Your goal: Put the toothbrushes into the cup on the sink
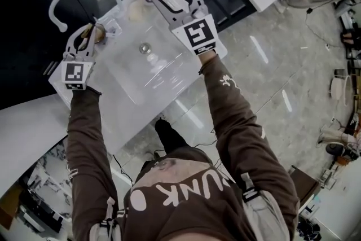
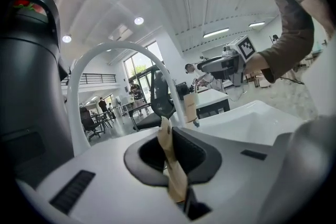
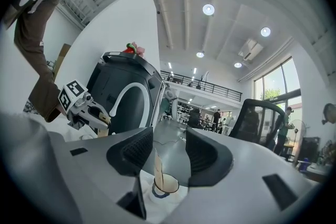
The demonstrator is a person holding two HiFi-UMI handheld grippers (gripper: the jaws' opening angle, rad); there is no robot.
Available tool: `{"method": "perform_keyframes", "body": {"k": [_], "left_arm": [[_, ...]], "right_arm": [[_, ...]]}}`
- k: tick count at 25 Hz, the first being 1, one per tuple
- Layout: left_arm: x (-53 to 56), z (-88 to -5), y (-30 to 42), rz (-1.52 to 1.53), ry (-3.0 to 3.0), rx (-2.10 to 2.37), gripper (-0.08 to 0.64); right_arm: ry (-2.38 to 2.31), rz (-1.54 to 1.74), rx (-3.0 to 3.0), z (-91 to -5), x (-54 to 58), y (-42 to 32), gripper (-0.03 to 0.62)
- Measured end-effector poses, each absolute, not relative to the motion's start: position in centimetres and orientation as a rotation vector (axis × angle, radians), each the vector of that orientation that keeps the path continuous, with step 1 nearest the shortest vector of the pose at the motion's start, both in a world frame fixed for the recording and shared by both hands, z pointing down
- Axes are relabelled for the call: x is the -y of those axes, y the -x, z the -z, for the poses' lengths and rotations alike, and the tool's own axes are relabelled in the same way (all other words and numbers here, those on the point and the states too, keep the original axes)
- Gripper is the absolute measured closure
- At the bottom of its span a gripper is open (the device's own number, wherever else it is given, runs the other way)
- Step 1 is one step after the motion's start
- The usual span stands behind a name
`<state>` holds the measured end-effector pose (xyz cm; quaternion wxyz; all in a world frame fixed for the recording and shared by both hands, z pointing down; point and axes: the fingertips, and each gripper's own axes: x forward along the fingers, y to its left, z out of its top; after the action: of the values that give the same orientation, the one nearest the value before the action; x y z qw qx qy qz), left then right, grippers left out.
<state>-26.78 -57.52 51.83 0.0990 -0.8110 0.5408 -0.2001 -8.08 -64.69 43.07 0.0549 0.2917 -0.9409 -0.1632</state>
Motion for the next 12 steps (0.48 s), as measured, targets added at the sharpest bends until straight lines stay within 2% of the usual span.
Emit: {"method": "perform_keyframes", "body": {"k": [6,9,12], "left_arm": [[57.5,-51.5,27.2,0.552,2.386,-1.645,0.54],[56.8,-49.4,26.7,0.523,2.385,-1.632,0.483],[55.4,-46.8,25.9,0.483,2.382,-1.603,0.463]], "right_arm": [[-0.889,0.478,2.878,-42.9,64.1,7.7,0.387],[-0.88,0.471,2.898,-42.3,63.1,7.9,0.382],[-0.872,0.474,2.928,-41.6,61.6,8.0,0.379]]}}
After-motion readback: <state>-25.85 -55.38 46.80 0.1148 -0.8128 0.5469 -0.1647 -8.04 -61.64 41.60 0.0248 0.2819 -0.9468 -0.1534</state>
